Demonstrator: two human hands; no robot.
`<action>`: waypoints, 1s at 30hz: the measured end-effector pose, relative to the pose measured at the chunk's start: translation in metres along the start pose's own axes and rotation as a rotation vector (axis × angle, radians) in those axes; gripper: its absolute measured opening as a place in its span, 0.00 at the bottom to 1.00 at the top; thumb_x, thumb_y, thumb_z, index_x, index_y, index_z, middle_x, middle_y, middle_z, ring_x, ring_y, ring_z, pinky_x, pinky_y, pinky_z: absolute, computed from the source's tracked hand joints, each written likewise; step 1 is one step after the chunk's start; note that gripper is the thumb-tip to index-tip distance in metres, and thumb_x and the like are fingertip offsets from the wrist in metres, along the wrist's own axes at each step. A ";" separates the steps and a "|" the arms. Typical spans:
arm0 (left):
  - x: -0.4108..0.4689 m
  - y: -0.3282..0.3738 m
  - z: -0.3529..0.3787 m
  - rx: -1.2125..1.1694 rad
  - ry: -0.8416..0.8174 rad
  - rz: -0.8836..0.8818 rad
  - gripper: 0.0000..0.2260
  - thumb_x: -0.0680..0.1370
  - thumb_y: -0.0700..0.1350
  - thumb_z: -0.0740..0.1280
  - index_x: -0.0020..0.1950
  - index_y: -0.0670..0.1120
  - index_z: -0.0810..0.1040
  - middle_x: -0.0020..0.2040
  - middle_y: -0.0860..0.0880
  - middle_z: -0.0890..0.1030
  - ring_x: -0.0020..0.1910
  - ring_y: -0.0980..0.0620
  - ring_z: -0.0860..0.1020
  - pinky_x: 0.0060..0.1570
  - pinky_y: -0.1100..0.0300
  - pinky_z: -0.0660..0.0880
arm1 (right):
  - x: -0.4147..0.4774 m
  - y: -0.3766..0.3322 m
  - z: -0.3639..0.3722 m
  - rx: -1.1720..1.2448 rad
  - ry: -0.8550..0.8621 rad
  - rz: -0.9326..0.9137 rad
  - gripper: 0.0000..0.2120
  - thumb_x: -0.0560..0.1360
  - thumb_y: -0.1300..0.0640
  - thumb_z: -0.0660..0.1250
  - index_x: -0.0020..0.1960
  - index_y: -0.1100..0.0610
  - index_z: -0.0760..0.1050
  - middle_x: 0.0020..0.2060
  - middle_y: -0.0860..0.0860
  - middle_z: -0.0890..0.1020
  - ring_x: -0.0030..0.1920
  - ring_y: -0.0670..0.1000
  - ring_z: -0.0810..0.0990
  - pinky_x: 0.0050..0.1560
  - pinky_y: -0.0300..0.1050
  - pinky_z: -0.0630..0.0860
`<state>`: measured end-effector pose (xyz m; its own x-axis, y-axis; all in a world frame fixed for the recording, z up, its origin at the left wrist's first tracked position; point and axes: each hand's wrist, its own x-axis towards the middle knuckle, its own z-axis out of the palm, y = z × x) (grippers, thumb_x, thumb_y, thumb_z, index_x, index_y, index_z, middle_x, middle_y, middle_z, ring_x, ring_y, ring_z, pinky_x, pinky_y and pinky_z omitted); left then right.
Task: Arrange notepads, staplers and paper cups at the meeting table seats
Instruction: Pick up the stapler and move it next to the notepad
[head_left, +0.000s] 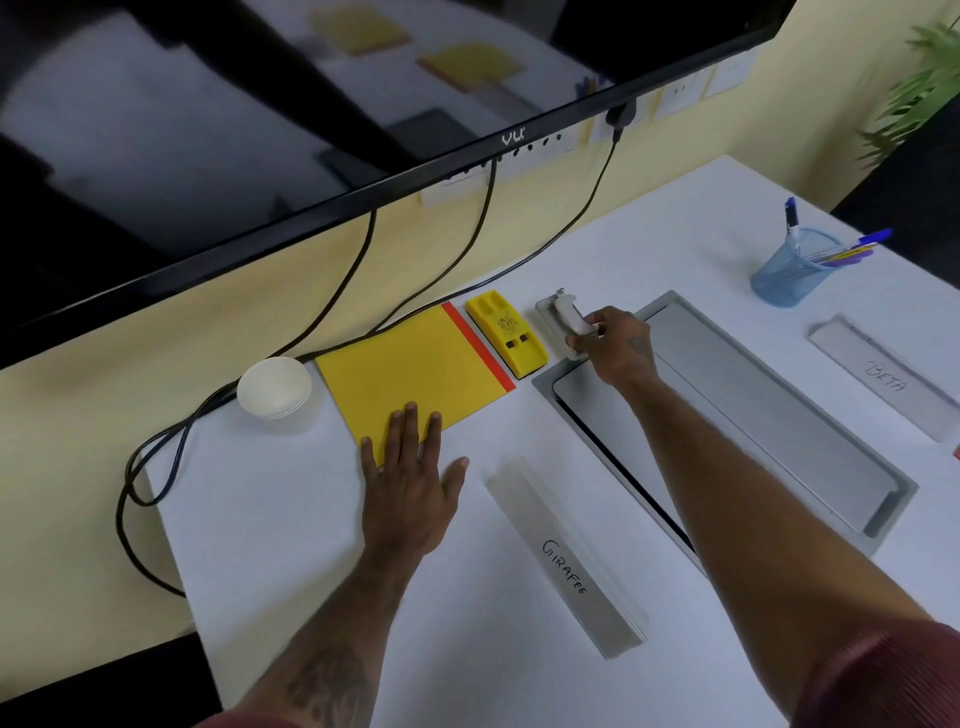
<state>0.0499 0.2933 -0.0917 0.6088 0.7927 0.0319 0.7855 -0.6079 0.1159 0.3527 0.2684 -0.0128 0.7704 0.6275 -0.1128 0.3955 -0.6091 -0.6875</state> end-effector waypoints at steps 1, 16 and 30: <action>0.001 0.000 0.000 0.006 0.001 -0.001 0.32 0.81 0.64 0.44 0.81 0.48 0.55 0.81 0.44 0.55 0.80 0.45 0.53 0.75 0.38 0.53 | 0.004 0.001 0.004 -0.006 -0.002 0.005 0.18 0.72 0.54 0.75 0.59 0.58 0.79 0.55 0.56 0.81 0.53 0.54 0.79 0.46 0.41 0.71; 0.001 -0.001 0.002 0.006 0.000 0.000 0.31 0.81 0.64 0.47 0.80 0.48 0.58 0.80 0.43 0.56 0.80 0.45 0.54 0.74 0.38 0.54 | 0.030 -0.011 0.039 -0.114 -0.011 0.000 0.16 0.74 0.55 0.74 0.58 0.61 0.78 0.53 0.58 0.82 0.52 0.56 0.79 0.45 0.43 0.71; 0.001 -0.002 0.006 0.004 0.014 0.005 0.32 0.82 0.64 0.48 0.80 0.48 0.56 0.81 0.44 0.54 0.80 0.45 0.53 0.74 0.37 0.55 | 0.034 -0.020 0.035 -0.026 -0.068 0.029 0.27 0.73 0.55 0.76 0.69 0.56 0.72 0.63 0.58 0.77 0.60 0.55 0.77 0.56 0.48 0.78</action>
<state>0.0495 0.2957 -0.0975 0.6110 0.7903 0.0460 0.7830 -0.6118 0.1123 0.3537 0.3190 -0.0285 0.7461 0.6407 -0.1813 0.3873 -0.6390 -0.6646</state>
